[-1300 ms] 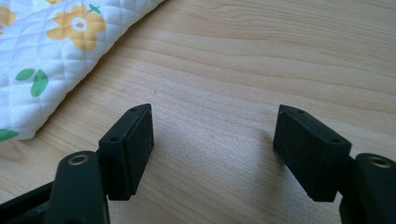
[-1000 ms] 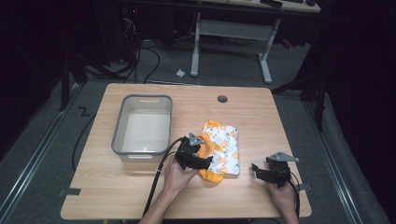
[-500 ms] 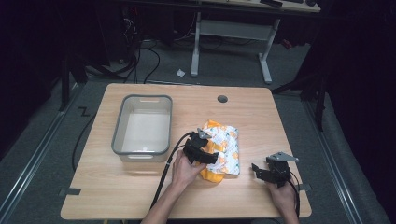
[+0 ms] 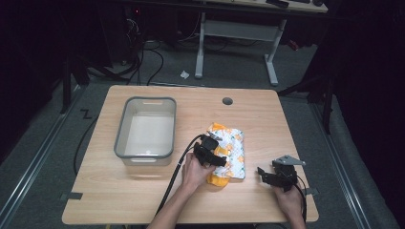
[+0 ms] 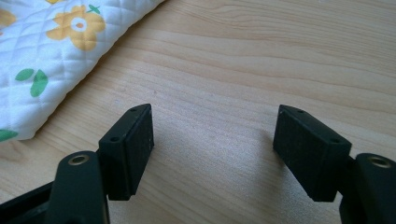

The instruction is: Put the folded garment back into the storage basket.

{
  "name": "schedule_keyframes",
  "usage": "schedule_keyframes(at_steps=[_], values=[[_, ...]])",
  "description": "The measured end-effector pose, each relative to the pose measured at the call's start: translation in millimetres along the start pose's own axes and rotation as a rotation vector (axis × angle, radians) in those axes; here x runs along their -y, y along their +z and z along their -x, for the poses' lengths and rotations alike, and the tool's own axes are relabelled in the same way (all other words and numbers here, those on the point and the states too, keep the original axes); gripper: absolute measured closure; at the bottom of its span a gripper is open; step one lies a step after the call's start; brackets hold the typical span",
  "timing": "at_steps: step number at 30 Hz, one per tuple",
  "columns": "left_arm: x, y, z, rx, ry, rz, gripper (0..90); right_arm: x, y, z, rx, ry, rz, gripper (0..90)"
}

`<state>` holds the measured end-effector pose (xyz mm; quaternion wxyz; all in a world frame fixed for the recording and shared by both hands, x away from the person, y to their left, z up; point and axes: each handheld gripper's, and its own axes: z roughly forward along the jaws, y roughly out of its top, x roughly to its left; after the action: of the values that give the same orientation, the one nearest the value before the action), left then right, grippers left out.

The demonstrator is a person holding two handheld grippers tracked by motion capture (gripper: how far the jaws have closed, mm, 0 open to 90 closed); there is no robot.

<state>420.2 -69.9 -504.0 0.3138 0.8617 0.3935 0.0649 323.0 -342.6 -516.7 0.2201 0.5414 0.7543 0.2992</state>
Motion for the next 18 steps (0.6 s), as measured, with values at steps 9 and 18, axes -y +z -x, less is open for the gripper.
schedule_keyframes(at_steps=[9,18], values=[[0.5,0.8,5.6,-0.033,0.058,-0.006,43.0,0.0,0.0,0.0,0.0,0.0,0.0,29.3],[-0.2,-1.9,2.5,0.022,0.046,-0.002,72.0,0.0,0.0,0.0,0.001,0.0,0.0,29.3]])
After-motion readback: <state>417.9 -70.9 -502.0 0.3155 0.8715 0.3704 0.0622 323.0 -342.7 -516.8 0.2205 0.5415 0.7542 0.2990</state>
